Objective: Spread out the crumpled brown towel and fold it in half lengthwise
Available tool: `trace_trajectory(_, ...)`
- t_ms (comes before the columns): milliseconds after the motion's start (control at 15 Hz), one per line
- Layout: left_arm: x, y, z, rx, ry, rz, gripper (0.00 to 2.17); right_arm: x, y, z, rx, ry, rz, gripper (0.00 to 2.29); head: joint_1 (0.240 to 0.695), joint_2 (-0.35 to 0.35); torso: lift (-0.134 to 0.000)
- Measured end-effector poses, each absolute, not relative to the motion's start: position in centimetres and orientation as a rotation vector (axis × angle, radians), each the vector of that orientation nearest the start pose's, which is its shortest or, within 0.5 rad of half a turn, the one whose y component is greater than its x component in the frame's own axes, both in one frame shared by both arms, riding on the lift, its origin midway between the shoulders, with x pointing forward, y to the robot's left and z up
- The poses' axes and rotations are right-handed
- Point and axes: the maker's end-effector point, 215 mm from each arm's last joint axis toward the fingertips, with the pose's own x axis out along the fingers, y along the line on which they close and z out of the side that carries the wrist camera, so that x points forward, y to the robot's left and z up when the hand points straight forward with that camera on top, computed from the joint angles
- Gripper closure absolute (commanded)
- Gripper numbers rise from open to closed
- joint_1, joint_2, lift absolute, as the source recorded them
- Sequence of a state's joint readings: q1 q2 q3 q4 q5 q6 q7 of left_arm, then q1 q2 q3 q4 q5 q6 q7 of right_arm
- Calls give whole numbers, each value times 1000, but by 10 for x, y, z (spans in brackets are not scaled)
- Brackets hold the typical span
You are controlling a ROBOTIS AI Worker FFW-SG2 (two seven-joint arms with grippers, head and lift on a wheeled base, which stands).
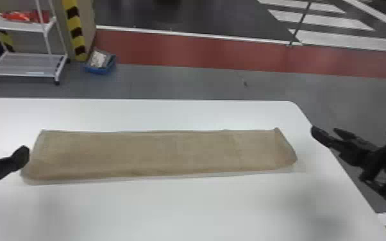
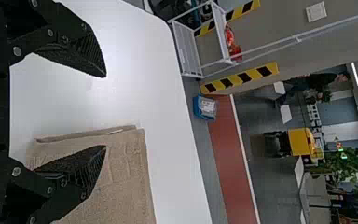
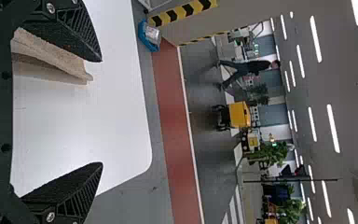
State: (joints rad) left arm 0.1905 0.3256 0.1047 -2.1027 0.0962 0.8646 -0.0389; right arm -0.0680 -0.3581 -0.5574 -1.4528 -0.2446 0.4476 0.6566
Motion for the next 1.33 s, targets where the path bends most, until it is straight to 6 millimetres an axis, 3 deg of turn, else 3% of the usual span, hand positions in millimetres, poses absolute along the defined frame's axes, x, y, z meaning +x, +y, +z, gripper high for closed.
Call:
trace_trajectory(333, 544, 337, -366, 97, 484, -77, 46, 547, -505, -343, 199, 329, 308, 97, 695, -168, -124)
trace_trajectory(667, 578, 320, -363, 45, 502, -116, 46, 546, -518, -345, 108, 373, 350, 97, 695, -186, -124)
trace_trajectory(1133, 598, 294, -389, -13, 553, -127, 80, 549, -548, -339, -98, 332, 381, 130, 695, -233, -124)
trace_trajectory(1333, 596, 292, -395, -12, 560, -116, 76, 556, -544, -345, -191, 334, 424, 191, 695, -236, -124)
